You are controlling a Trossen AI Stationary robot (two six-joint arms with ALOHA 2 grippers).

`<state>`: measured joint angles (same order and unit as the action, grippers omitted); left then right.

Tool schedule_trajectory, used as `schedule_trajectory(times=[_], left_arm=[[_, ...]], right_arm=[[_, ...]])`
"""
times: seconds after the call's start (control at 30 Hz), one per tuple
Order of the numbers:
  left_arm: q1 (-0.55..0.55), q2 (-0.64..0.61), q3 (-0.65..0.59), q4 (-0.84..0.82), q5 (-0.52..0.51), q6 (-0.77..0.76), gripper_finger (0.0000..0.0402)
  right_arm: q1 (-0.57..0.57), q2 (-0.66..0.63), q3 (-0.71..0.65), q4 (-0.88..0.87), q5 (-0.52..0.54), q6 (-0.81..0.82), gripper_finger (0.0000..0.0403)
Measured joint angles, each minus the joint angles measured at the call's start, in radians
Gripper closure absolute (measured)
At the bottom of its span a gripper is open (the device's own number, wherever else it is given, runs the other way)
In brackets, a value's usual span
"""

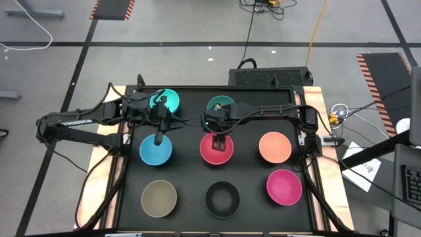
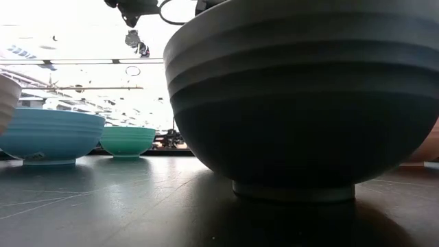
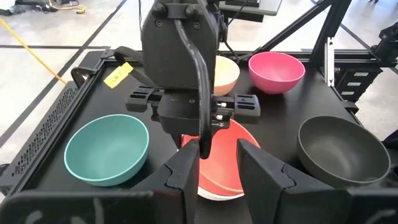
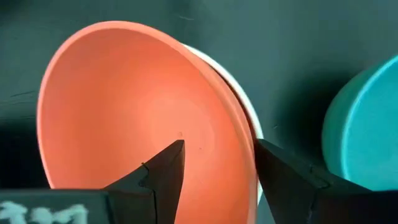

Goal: Nest bowls inside each other
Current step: Stack the orange bowl on top of the white bowl

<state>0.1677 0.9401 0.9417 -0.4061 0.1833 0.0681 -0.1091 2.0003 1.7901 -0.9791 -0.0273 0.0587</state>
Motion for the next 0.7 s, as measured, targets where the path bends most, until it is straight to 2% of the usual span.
schedule_trajectory(times=[0.7], left_arm=[[-0.001, 0.0, 0.0, -0.026, 0.001, -0.002, 0.0293]], right_arm=[[-0.041, 0.0, -0.008, 0.0, -0.003, -0.043, 0.0216]])
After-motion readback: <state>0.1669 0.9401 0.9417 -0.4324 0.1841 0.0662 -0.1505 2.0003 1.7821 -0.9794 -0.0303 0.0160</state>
